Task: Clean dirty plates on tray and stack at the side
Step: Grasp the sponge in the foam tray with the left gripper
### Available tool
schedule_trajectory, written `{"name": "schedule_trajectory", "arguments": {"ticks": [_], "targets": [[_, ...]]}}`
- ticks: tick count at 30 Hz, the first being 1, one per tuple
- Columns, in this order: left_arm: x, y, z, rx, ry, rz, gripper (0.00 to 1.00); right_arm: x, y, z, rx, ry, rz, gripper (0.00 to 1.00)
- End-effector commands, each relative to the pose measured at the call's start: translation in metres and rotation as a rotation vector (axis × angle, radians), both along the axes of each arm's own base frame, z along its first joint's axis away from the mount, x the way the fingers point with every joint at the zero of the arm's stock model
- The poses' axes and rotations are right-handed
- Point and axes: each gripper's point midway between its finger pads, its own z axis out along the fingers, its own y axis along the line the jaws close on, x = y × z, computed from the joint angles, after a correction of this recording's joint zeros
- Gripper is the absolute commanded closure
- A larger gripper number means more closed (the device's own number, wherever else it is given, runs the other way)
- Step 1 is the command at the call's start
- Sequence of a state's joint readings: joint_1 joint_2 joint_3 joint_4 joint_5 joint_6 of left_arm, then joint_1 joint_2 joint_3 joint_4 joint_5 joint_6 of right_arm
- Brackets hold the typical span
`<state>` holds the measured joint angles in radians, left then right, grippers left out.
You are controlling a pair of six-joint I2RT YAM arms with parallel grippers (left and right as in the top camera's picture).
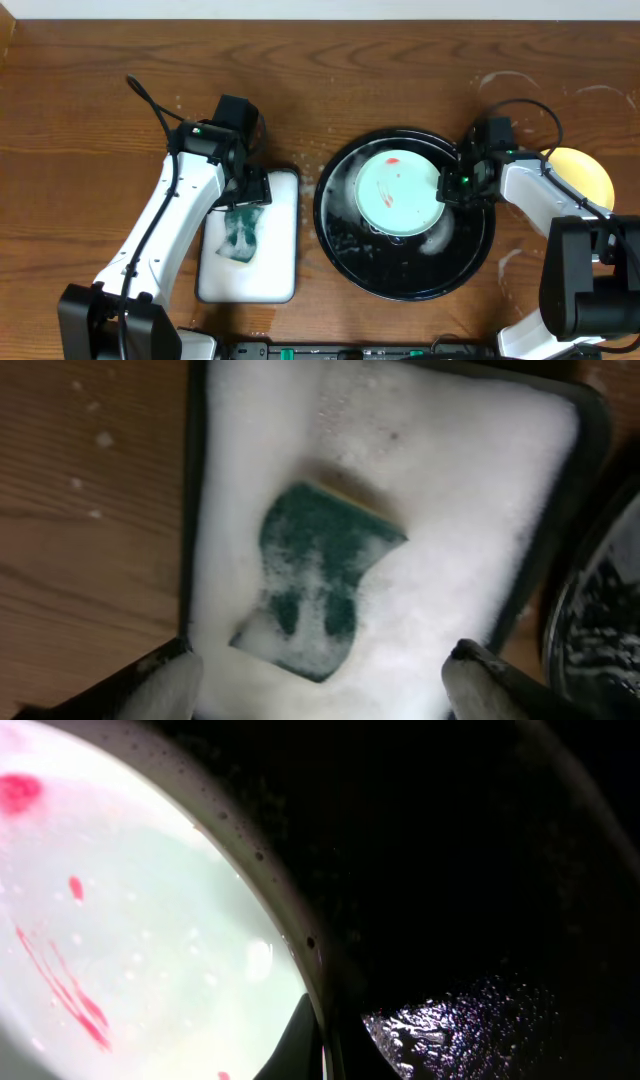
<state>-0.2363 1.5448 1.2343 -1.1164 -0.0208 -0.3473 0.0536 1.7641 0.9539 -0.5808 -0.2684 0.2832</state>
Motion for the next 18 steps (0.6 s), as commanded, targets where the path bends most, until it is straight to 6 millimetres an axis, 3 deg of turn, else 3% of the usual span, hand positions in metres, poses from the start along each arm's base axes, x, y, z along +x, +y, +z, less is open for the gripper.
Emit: {"name": "schedule_trajectory", "arguments": {"ticks": [1,6,11,18], "targets": [[-0.004,-0.005,-0.007,-0.032,0.016,0.013,0.19,-0.006,-0.017,-0.011,-0.084,0.042,-0.056,0.99],[-0.008,-0.003,-0.045,-0.025,0.009,0.015,0.21,-0.011,-0.018,-0.012,-0.096,0.046,0.018,0.99],[-0.009,0.005,-0.085,0.013,-0.021,0.016,0.31,-0.012,-0.018,-0.012,-0.098,0.045,0.035,0.99],[-0.012,0.005,-0.123,-0.004,-0.068,0.013,0.71,-0.012,-0.018,-0.012,-0.098,0.044,0.033,0.99]]}}
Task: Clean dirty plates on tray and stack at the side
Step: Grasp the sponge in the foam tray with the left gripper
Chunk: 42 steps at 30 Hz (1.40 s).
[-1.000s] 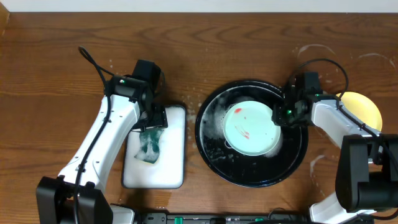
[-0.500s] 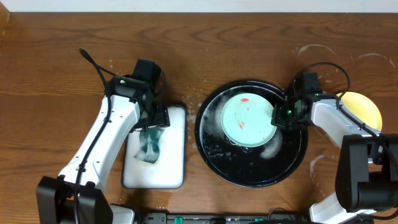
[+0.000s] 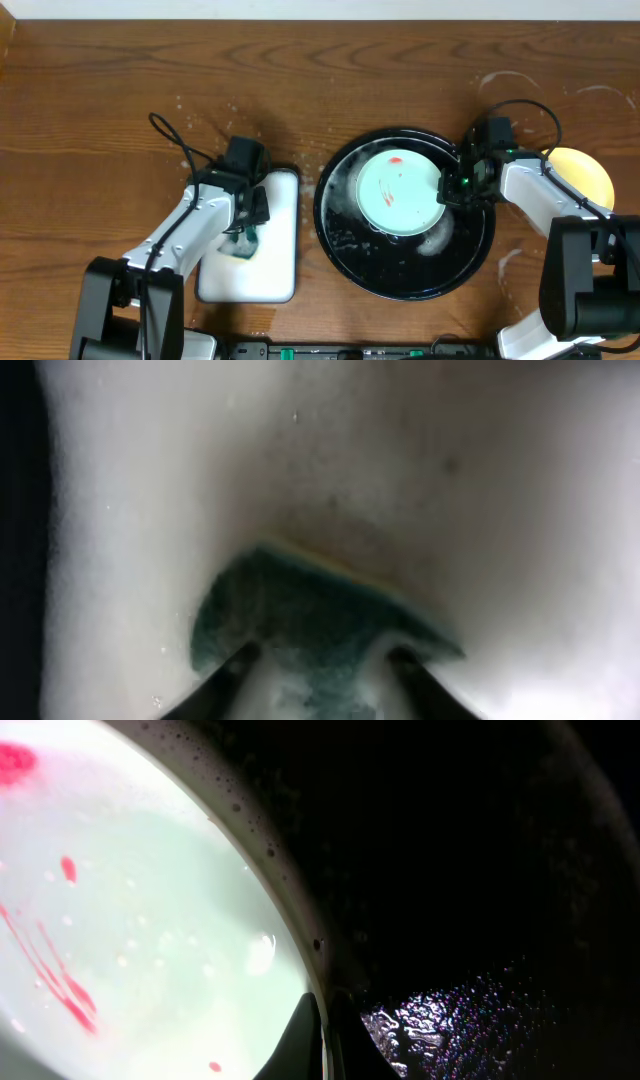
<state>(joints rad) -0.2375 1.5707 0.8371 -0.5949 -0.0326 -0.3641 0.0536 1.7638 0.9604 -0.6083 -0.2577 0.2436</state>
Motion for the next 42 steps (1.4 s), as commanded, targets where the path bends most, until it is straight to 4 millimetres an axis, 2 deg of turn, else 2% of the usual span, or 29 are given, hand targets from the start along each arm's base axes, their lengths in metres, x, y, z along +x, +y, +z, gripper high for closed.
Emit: {"name": "schedule_trajectory", "arguments": {"ticks": [1,2,4,6,8,9,10,11,13,14,17,20,21,23,30,31,32,33,35,36,38,42], "targets": [[-0.015,0.004,-0.027,0.01,0.03,-0.004,0.77,-0.008,-0.016,-0.012,-0.081,0.033,-0.002,0.99],[-0.018,0.005,-0.032,0.011,0.034,-0.004,0.85,-0.008,-0.016,-0.012,-0.081,0.033,-0.002,0.99],[-0.02,0.005,-0.034,0.013,0.042,-0.009,0.93,-0.008,-0.016,-0.012,-0.081,0.034,-0.002,0.99],[-0.017,0.005,-0.028,0.018,0.032,-0.053,0.92,-0.009,-0.016,-0.012,-0.08,0.037,-0.002,0.99],[-0.007,0.002,-0.009,0.013,0.011,-0.054,0.93,-0.009,-0.016,-0.012,-0.08,0.038,-0.006,0.99],[-0.002,0.001,0.0,0.01,-0.003,-0.054,0.88,-0.009,-0.016,-0.012,-0.08,0.038,-0.006,0.99],[0.002,0.0,0.01,0.008,-0.013,-0.054,0.75,-0.009,-0.016,-0.012,-0.08,0.038,-0.006,0.99],[0.004,0.0,0.02,0.006,-0.018,-0.054,0.57,-0.009,-0.016,-0.012,-0.08,0.039,-0.005,0.99],[0.002,0.0,0.034,0.007,-0.009,-0.053,0.39,-0.01,-0.016,-0.012,-0.08,0.043,-0.005,0.99],[-0.003,0.0,0.042,0.004,0.011,-0.052,0.35,-0.011,-0.016,-0.012,-0.081,0.047,-0.005,0.99],[-0.021,0.005,0.051,0.017,0.066,-0.049,0.33,-0.012,-0.016,-0.012,-0.081,0.049,-0.005,0.99],[-0.039,0.009,0.048,0.028,0.138,-0.014,0.33,-0.011,-0.016,-0.012,-0.081,0.049,-0.005,0.99],[-0.05,0.012,0.044,0.035,0.177,0.018,0.33,-0.012,-0.016,-0.012,-0.081,0.049,-0.005,0.99],[-0.058,0.014,0.036,0.04,0.201,0.037,0.33,-0.012,-0.016,-0.012,-0.081,0.049,-0.005,0.99],[-0.061,0.014,-0.007,0.03,0.166,0.041,0.32,-0.012,-0.016,-0.012,-0.081,0.049,-0.005,0.99],[-0.061,0.013,-0.014,0.02,0.164,0.042,0.33,-0.011,-0.016,-0.012,-0.081,0.049,-0.005,0.99],[-0.06,0.005,-0.022,-0.023,0.172,0.039,0.43,-0.011,-0.016,-0.012,-0.081,0.049,-0.005,0.99],[-0.059,0.0,-0.025,-0.045,0.174,0.037,0.54,-0.011,-0.016,-0.012,-0.081,0.049,-0.005,0.99],[-0.054,-0.011,-0.027,-0.107,0.169,0.027,0.89,-0.011,-0.016,-0.012,-0.081,0.049,-0.005,0.99],[-0.052,-0.013,-0.025,-0.113,0.165,0.026,0.92,-0.012,-0.016,-0.012,-0.081,0.049,-0.005,0.99],[-0.046,-0.014,-0.019,-0.114,0.159,0.022,0.92,-0.012,-0.016,-0.012,-0.081,0.049,-0.005,0.99],[-0.029,-0.018,0.009,-0.112,0.147,-0.02,0.93,-0.012,-0.016,-0.012,-0.08,0.049,-0.005,0.99]]}}
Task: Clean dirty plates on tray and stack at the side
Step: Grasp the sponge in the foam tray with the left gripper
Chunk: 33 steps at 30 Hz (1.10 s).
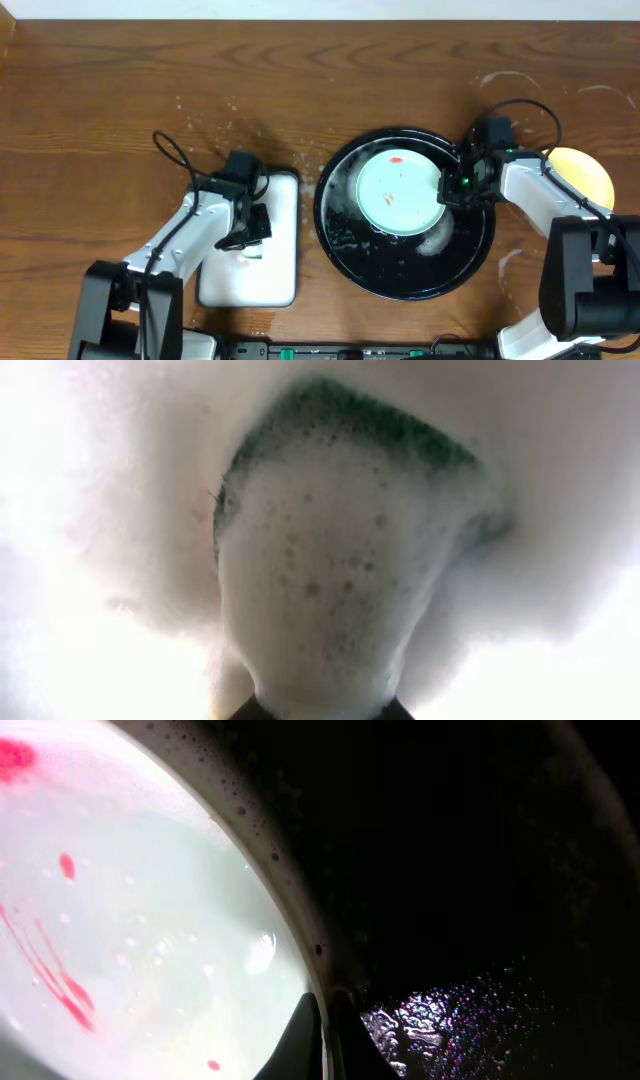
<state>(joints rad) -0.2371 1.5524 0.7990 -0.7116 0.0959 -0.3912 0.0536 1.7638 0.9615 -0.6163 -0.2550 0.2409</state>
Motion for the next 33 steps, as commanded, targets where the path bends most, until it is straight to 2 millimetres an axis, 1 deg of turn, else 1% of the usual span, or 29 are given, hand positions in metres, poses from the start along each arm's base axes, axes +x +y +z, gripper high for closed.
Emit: {"name": "schedule_trajectory", "arguments": {"ticks": [1,2,3,4,5,6,7,11,14,16,19,21,24,25,26,27,28,29,33], "targets": [[0.02,-0.007,0.026,-0.021,-0.024,-0.043,0.93,-0.01,-0.015,-0.012,-0.077,0.043,-0.007,0.99],[0.024,-0.008,0.032,-0.022,-0.031,-0.05,0.92,-0.01,-0.015,-0.012,-0.077,0.042,-0.007,0.99],[0.029,-0.009,0.038,-0.024,-0.041,-0.056,0.88,-0.01,-0.015,-0.012,-0.077,0.042,-0.007,0.99],[0.035,-0.011,0.045,-0.028,-0.06,-0.057,0.69,-0.01,-0.015,-0.012,-0.077,0.043,-0.007,0.99],[0.039,-0.012,0.048,-0.03,-0.071,-0.057,0.57,-0.01,-0.015,-0.012,-0.077,0.043,-0.007,0.99],[0.041,-0.012,0.049,-0.031,-0.081,-0.061,0.49,-0.01,-0.015,-0.012,-0.077,0.044,-0.007,0.99],[0.043,-0.012,0.049,-0.032,-0.088,-0.07,0.44,-0.01,-0.015,-0.012,-0.077,0.044,-0.007,0.99],[0.046,-0.005,0.048,0.012,-0.101,-0.077,0.38,-0.01,-0.015,-0.012,-0.077,0.043,-0.007,0.99],[0.05,-0.005,0.044,0.014,-0.125,-0.079,0.38,-0.01,-0.015,-0.012,-0.077,0.042,-0.007,0.99],[0.055,-0.006,0.037,0.008,-0.156,-0.078,0.37,-0.009,-0.015,-0.012,-0.077,0.039,-0.007,0.99],[0.062,-0.008,0.02,-0.002,-0.203,-0.077,0.38,-0.009,-0.015,-0.012,-0.076,0.038,-0.007,0.99],[0.062,-0.008,0.007,-0.001,-0.205,-0.077,0.38,-0.009,-0.015,-0.012,-0.076,0.039,-0.007,0.99],[0.057,-0.006,-0.01,0.005,-0.174,-0.078,0.46,-0.009,-0.014,-0.012,-0.073,0.04,-0.007,0.99],[0.057,-0.006,-0.013,0.007,-0.168,-0.078,0.5,-0.009,-0.014,-0.012,-0.073,0.04,-0.007,0.99],[0.057,-0.006,-0.016,0.009,-0.162,-0.084,0.62,-0.009,-0.015,-0.012,-0.073,0.04,-0.007,0.99],[0.058,-0.007,-0.019,0.01,-0.161,-0.091,0.77,-0.009,-0.014,-0.012,-0.073,0.04,-0.007,0.99],[0.059,-0.007,-0.02,0.01,-0.165,-0.098,0.86,-0.009,-0.014,-0.012,-0.073,0.04,-0.007,0.99],[0.06,-0.007,-0.02,0.009,-0.169,-0.104,0.92,-0.009,-0.014,-0.012,-0.073,0.04,-0.007,0.99],[0.069,-0.008,-0.009,0.008,-0.198,-0.108,0.93,-0.011,-0.014,-0.012,-0.071,0.045,-0.006,0.99]]}}
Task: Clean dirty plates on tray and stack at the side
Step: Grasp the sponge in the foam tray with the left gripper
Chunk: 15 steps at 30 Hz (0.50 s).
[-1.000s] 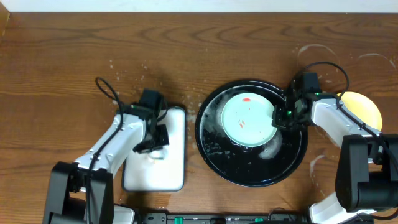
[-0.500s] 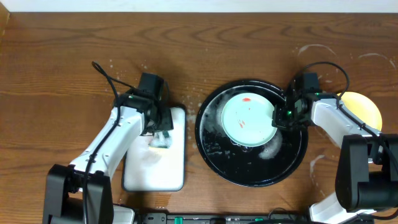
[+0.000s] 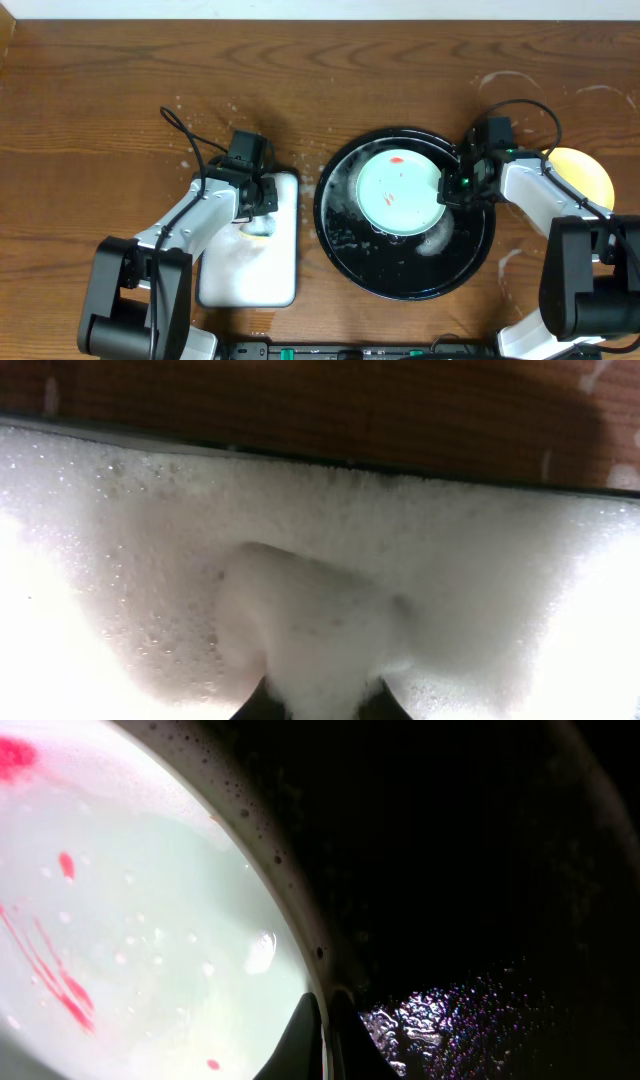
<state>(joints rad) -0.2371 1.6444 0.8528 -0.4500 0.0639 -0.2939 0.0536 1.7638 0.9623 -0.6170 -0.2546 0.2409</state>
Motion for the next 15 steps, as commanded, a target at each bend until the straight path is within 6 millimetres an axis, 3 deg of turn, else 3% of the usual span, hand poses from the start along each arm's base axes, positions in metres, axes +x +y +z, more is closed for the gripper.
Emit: {"name": "schedule_trajectory", "arguments": {"ticks": [1,3,5,6,7,9,15], "targets": [[-0.001,0.004,-0.003,0.021,0.022,-0.019,0.93,-0.011,-0.014,-0.012,-0.069,0.046,-0.006,0.99],[0.004,0.003,0.008,0.019,0.009,-0.021,0.89,-0.011,-0.014,-0.012,-0.069,0.048,-0.006,0.99],[0.006,0.002,0.021,0.017,0.003,-0.022,0.58,-0.012,-0.014,-0.012,-0.069,0.05,-0.005,0.99],[0.005,0.002,0.026,0.017,0.006,-0.022,0.48,-0.012,-0.014,-0.012,-0.07,0.05,-0.005,0.99],[0.004,0.003,0.029,0.019,0.013,-0.022,0.44,-0.012,-0.014,-0.012,-0.069,0.051,-0.005,0.99],[-0.006,0.005,0.036,0.026,0.046,-0.022,0.39,-0.012,-0.014,-0.012,-0.07,0.051,-0.005,0.99],[-0.035,0.008,0.036,0.028,0.155,-0.025,0.39,-0.012,-0.014,-0.012,-0.07,0.05,-0.006,0.99]]}}
